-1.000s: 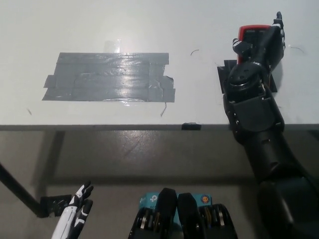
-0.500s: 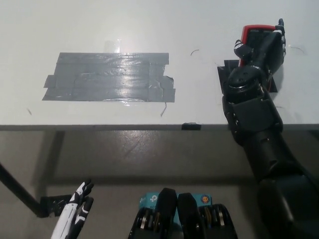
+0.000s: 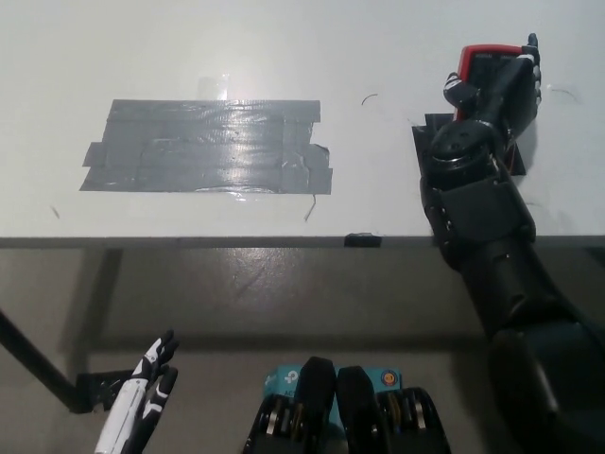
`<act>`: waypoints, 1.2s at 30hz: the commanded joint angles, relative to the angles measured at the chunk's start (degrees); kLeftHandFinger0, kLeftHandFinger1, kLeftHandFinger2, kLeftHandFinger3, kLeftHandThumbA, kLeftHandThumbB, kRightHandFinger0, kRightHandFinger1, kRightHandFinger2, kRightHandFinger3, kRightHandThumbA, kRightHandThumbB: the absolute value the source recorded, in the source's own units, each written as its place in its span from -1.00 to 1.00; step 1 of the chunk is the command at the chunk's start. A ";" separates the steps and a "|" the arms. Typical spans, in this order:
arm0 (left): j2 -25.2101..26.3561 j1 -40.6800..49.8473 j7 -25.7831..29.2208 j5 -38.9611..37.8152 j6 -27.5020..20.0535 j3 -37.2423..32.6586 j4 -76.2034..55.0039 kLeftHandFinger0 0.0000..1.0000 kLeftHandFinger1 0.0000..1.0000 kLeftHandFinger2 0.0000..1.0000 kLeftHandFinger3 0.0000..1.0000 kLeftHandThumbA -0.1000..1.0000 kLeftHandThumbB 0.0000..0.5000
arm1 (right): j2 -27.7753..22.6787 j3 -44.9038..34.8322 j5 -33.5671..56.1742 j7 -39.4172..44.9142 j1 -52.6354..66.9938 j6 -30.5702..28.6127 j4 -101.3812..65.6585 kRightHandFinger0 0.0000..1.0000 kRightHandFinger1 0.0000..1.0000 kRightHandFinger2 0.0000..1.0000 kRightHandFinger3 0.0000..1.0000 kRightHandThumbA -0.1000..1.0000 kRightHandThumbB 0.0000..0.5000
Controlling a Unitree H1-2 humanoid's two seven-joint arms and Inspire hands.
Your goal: The robot first picks the multimeter with right hand and then unfolds the black stand on the back of it using left hand
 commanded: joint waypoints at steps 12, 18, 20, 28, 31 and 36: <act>1.07 0.37 -0.19 -0.23 -1.21 0.26 -1.84 1.00 1.00 1.00 1.00 1.00 -0.66 | -1.01 -2.22 6.31 4.06 -3.05 -4.57 -0.77 1.00 1.00 1.00 1.00 0.27 0.96; 0.93 0.55 -0.04 -0.12 -1.03 0.31 -2.20 1.00 1.00 1.00 1.00 1.00 -0.60 | -1.28 -4.68 9.51 6.40 -2.82 -7.40 3.24 1.00 1.00 1.00 1.00 0.08 0.75; 0.92 0.59 -0.11 -0.20 -0.67 0.35 -2.63 1.00 1.00 1.00 1.00 1.00 -0.63 | -1.72 -4.44 9.24 6.31 -2.65 -7.29 5.09 0.36 0.53 0.74 1.00 -0.38 0.20; 1.18 -0.37 0.03 0.22 -1.01 0.38 -2.10 1.00 1.00 1.00 1.00 1.00 -0.61 | -2.05 -3.60 9.31 5.77 -2.44 -12.29 9.99 -0.89 -0.77 -0.51 -0.41 -1.00 0.03; 1.21 -0.57 -0.12 0.00 -0.74 0.45 -2.46 1.00 1.00 1.00 1.00 1.00 -0.60 | -2.16 -3.53 9.59 5.69 -2.86 -13.88 11.15 -1.00 -0.99 -0.45 -0.26 -1.00 0.00; 1.17 -1.33 -0.21 -0.43 -0.83 0.53 -2.09 1.00 1.00 1.00 1.00 1.00 -0.61 | -2.30 -3.15 9.65 4.56 -2.96 -16.45 10.69 -1.00 -0.89 -0.02 -0.09 -1.00 0.03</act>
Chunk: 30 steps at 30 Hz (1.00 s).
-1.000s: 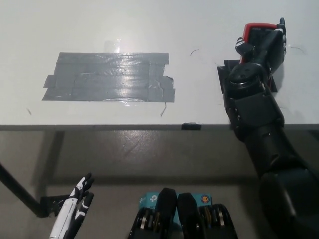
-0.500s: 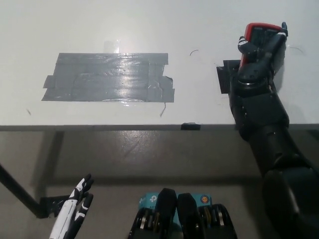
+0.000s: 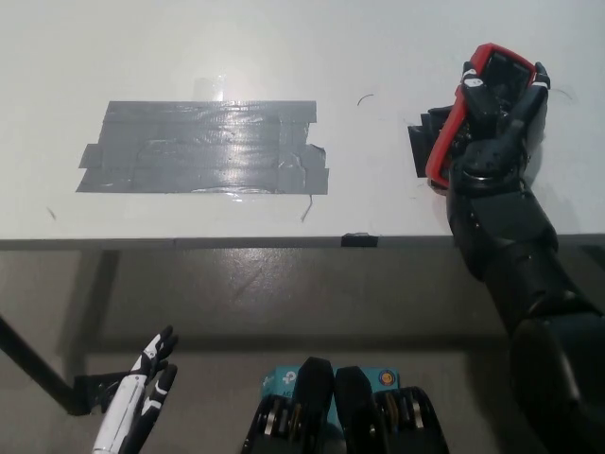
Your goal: The robot first picks the multimeter with right hand and then unfolds the black stand on the back of it using left hand
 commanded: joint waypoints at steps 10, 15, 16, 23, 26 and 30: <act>0.97 -1.54 -0.49 -0.45 0.18 0.39 -1.87 1.00 1.00 1.00 1.00 1.00 -0.53 | 1.45 -3.35 6.85 3.23 -2.63 -11.04 -9.53 -1.00 -0.71 0.25 0.10 -1.00 -0.10; 1.01 -1.61 -0.42 -0.46 -0.09 0.41 -1.66 1.00 1.00 1.00 1.00 1.00 -0.56 | 3.15 -7.72 14.37 9.86 -1.10 -8.49 -21.50 -1.00 -0.49 0.54 0.42 -1.00 -0.29; 1.02 -1.63 -0.41 -0.57 0.02 0.49 -1.66 1.00 1.00 1.00 1.00 1.00 -0.53 | 4.78 -8.80 19.23 13.60 0.97 -7.27 -33.28 -1.00 -0.41 0.57 0.51 -1.00 -0.26; 0.96 -1.54 -0.44 -1.11 -0.52 0.58 -1.47 1.00 1.00 1.00 1.00 1.00 -0.59 | 6.19 -7.85 26.97 18.24 5.62 0.92 -54.98 -1.00 -0.02 0.84 1.00 -1.00 -0.45; 0.76 -0.59 -0.28 -1.28 -1.33 0.53 -1.30 1.00 1.00 1.00 1.00 1.00 -0.58 | 6.78 -8.43 34.10 19.20 8.01 6.38 -64.10 -1.00 -0.12 0.83 1.00 -1.00 -0.49; 0.04 0.52 -0.27 -1.75 -1.01 0.42 -4.03 1.00 1.00 1.00 1.00 1.00 -0.47 | 7.27 -8.56 44.42 22.11 10.84 10.80 -71.52 -1.00 -0.24 0.95 1.00 -1.00 -0.62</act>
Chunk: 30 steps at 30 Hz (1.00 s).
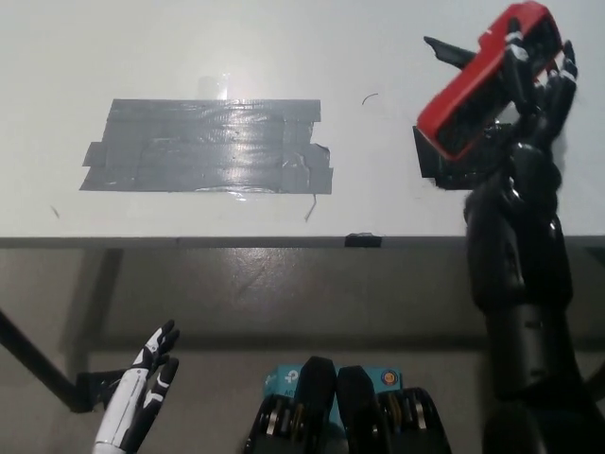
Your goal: The robot first picks the multimeter with right hand and then unfolds the black stand on the back of it using left hand
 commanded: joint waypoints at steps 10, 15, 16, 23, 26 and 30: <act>-5.02 0.42 -1.10 -6.51 3.74 -2.33 -32.42 1.00 1.00 1.00 1.00 1.00 -0.14 | 5.53 3.75 47.70 21.67 8.79 15.57 -46.02 -1.00 0.03 0.82 0.77 -1.00 -0.64; -7.17 -3.98 -2.02 -7.28 5.24 -4.74 -38.51 1.00 1.00 1.00 1.00 1.00 0.00 | 6.50 5.57 53.42 25.50 11.85 17.07 -48.65 -1.00 0.08 1.00 0.72 -1.00 -0.55; -8.07 -5.62 -2.33 -7.35 5.81 -5.66 -40.14 1.00 1.00 1.00 1.00 1.00 -0.01 | 6.88 6.58 54.18 26.01 13.11 17.17 -50.15 -1.00 0.08 0.99 0.74 -1.00 -0.47; -11.73 -14.14 -2.91 -4.65 6.22 -8.19 -44.44 1.00 1.00 1.00 1.00 1.00 0.14 | 8.35 15.76 54.48 24.85 17.88 18.33 -61.67 -1.00 -0.30 0.61 0.24 -1.00 -0.38; -13.02 -16.33 -3.44 -3.62 8.03 -9.05 -47.11 1.00 1.00 1.00 1.00 1.00 0.05 | 8.71 18.95 55.06 22.61 19.35 18.64 -66.22 -1.00 -0.81 0.07 -0.05 -1.00 -0.25; -13.14 -18.28 -3.48 -2.71 4.79 -9.47 -46.83 1.00 1.00 1.00 1.00 1.00 -0.02 | 6.53 21.84 57.49 23.26 20.32 19.34 -70.04 -1.00 -0.88 -0.05 -0.38 -1.00 -0.50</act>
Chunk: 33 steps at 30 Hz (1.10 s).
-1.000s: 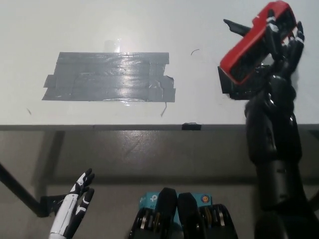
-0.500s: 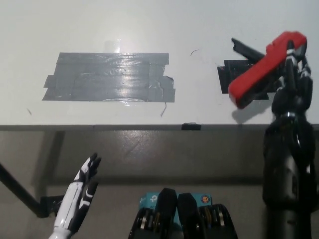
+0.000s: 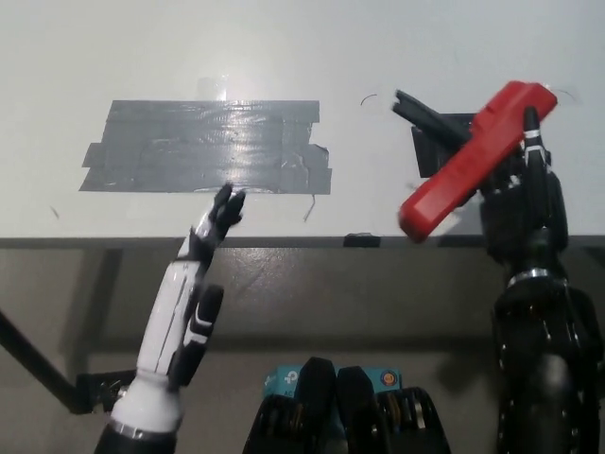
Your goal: The robot first picks the multimeter with right hand and then unfolds the black stand on the back of it using left hand
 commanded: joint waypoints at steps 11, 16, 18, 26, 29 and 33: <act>-3.92 -11.10 -2.75 1.33 0.99 -3.24 -18.55 1.00 1.00 1.00 1.00 1.00 -0.10 | -3.06 17.62 29.89 16.16 -1.51 4.97 -33.01 -1.00 -1.00 -0.90 -0.65 -1.00 -0.37; -3.50 -12.59 -2.33 -1.31 -0.66 -2.73 -17.15 1.00 1.00 1.00 1.00 1.00 -0.11 | -5.02 17.68 31.66 16.23 -0.72 3.88 -32.82 -1.00 -1.00 -0.93 -0.67 -1.00 -0.36; -3.89 -12.62 -1.92 -0.24 -0.29 -2.42 -17.16 1.00 1.00 1.00 1.00 1.00 -0.06 | -5.36 17.85 32.21 16.01 -0.63 3.34 -32.88 -1.00 -1.00 -0.94 -0.69 -1.00 -0.37; -8.69 -13.46 4.28 5.26 -8.50 1.10 -15.23 1.00 1.00 1.00 1.00 1.00 0.18 | -7.90 17.43 33.44 15.89 -0.44 1.71 -33.27 -1.00 -1.00 -1.00 -0.66 -1.00 -0.47; -10.30 -14.99 5.71 6.06 -13.19 2.52 -13.55 1.00 1.00 1.00 1.00 1.00 0.03 | -8.14 17.31 33.63 15.66 -0.56 1.27 -33.36 -1.00 -1.00 -1.00 -0.71 -1.00 -0.45; -10.34 -13.64 3.19 7.54 -11.80 1.97 -16.59 1.00 1.00 1.00 1.00 1.00 0.04 | -7.74 17.41 33.31 15.24 -0.59 1.11 -33.29 -1.00 -1.00 -1.00 -0.80 -1.00 -0.44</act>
